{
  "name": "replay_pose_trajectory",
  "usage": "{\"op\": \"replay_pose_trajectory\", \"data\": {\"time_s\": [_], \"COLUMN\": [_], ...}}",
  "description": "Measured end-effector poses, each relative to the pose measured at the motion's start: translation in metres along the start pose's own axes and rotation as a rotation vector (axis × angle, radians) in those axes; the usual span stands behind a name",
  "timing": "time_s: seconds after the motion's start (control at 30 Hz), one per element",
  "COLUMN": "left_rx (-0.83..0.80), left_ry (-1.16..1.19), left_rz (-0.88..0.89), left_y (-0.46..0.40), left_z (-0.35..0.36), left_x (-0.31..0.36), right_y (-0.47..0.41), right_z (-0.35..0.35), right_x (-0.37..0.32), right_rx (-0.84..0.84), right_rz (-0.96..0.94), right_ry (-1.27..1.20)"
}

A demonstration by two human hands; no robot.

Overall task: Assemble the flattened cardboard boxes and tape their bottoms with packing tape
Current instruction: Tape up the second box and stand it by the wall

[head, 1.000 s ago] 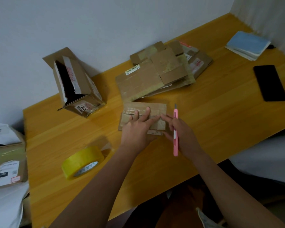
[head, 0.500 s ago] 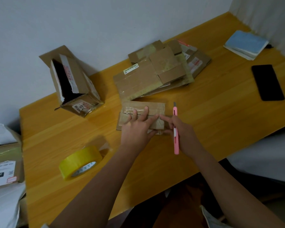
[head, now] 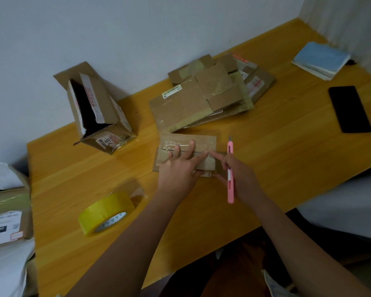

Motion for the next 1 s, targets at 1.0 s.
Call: {"op": "replay_pose_trajectory", "data": {"time_s": [1.0], "left_rx": [-0.036], "left_ry": [0.012], "left_rz": [-0.019], "left_y": [-0.004], "left_z": [0.003], "left_x": [-0.001], "right_y": [0.012], "right_z": [0.022], "right_x": [0.003], "right_rx": [0.248], "right_rz": [0.585], "right_ry": [-0.406]}}
Point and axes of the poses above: each hand's wrist, its own y-axis away from the middle knuckle, its own z-axis out of the palm, x = y × z, the point moved 1 cm from there along -y, towards the middle knuckle, and after that the axes turned 12 degrees about x, right-handed, at the moved point
